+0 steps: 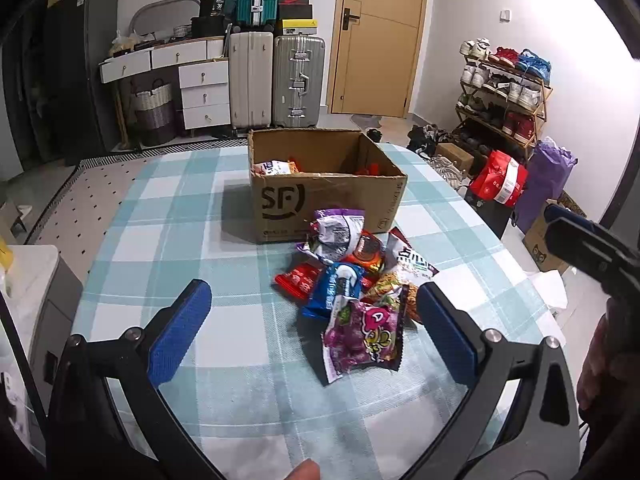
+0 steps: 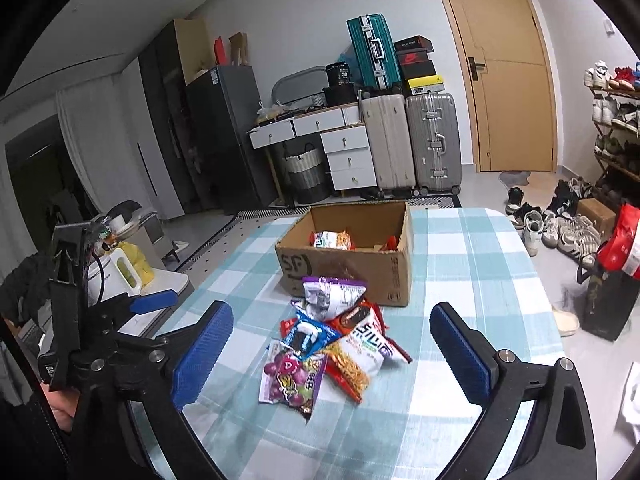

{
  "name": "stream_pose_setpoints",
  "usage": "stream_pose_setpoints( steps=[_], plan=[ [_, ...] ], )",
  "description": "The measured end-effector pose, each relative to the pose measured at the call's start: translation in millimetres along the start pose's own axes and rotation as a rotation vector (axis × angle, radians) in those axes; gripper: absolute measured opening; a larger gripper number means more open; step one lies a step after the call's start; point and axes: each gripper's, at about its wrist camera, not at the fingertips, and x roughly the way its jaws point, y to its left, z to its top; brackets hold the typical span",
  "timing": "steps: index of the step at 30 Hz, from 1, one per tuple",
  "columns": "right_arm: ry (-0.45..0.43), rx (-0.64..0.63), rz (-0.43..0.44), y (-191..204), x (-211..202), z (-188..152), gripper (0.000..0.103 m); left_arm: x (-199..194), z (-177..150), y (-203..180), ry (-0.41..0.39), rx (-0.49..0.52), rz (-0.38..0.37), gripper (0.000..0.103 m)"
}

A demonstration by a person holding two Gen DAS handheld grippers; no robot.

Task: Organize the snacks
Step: 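Withdraw both tools from the box back toward the snack pile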

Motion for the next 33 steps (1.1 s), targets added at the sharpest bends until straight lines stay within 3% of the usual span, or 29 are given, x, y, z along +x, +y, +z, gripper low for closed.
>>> stream_pose_setpoints(
  steps=[17,33],
  plan=[
    [0.052,0.054,0.009,-20,17,-37,0.101,61,-41,-2,0.121,-0.037,-0.04,0.102],
    [0.102,0.101,0.009,-41,42,-59,0.101,119,-47,-7,0.188,-0.042,-0.1,0.102]
  ],
)
